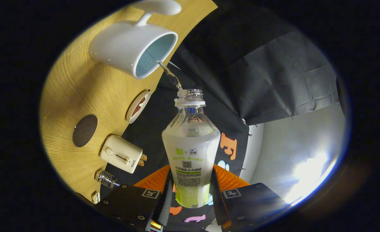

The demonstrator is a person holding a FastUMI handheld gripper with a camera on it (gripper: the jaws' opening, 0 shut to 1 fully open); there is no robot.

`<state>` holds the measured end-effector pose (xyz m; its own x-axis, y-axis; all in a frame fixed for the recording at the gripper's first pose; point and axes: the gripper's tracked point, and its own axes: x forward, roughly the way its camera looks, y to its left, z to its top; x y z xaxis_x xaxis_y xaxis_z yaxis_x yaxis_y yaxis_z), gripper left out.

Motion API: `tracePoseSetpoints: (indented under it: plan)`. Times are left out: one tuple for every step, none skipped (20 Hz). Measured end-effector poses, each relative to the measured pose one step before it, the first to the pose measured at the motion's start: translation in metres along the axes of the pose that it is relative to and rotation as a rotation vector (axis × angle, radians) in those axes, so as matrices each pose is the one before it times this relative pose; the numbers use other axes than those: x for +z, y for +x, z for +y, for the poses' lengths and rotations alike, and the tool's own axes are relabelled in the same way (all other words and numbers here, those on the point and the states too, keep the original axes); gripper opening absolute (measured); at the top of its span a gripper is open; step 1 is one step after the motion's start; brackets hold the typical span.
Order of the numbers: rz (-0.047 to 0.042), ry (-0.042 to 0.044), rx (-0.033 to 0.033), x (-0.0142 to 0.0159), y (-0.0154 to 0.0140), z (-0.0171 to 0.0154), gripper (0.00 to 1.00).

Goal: Take the bottle from table, then pour the juice into the cup, finally place the bottle on the coaster

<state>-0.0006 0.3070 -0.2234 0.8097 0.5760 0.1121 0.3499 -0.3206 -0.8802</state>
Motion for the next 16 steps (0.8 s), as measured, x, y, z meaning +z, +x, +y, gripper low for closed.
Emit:
tracePoseSetpoints:
  plan:
    - [-0.00469, -0.00447, 0.00089, 0.00129, -0.00037, -0.00036, 0.56]
    - [-0.00218, -0.00218, 0.00102, 0.00157, 0.00041, -0.00083, 0.56]
    - [-0.00429, -0.00106, -0.00055, 0.00078, -0.00126, -0.00067, 0.56]
    - [-0.00569, -0.00189, 0.0009, 0.00212, 0.00037, -0.0008, 0.56]
    - [-0.00392, -0.00276, 0.00176, 0.00135, -0.00078, 0.0006, 0.56]
    - [-0.00125, 0.00052, 0.00125, -0.00011, 0.00128, 0.00184, 0.56]
    - [-0.00145, 0.00256, 0.00257, 0.00206, -0.00012, -0.00007, 0.56]
    - [-0.00128, 0.0017, -0.00053, 0.00077, -0.00012, -0.0005, 0.56]
    - [-0.00146, 0.00492, 0.00225, 0.00129, 0.00027, 0.00087, 0.56]
    - [0.00049, 0.00848, 0.00335, 0.00135, -0.00016, 0.00141, 0.56]
    - [0.00018, 0.00891, 0.00423, 0.00136, 0.00059, 0.00136, 0.56]
    - [0.00189, 0.00792, 0.00067, 0.00002, 0.00004, 0.0005, 0.56]
    - [0.00305, 0.01755, 0.00911, 0.00108, -0.00025, 0.00271, 0.56]
    - [0.00756, 0.03, 0.01384, 0.00073, -0.00143, 0.00492, 0.56]
    - [0.01202, 0.03948, 0.01997, 0.00131, -0.00188, 0.00606, 0.56]
    - [0.01644, 0.05092, 0.02673, -0.00082, -0.00185, 0.00801, 0.56]
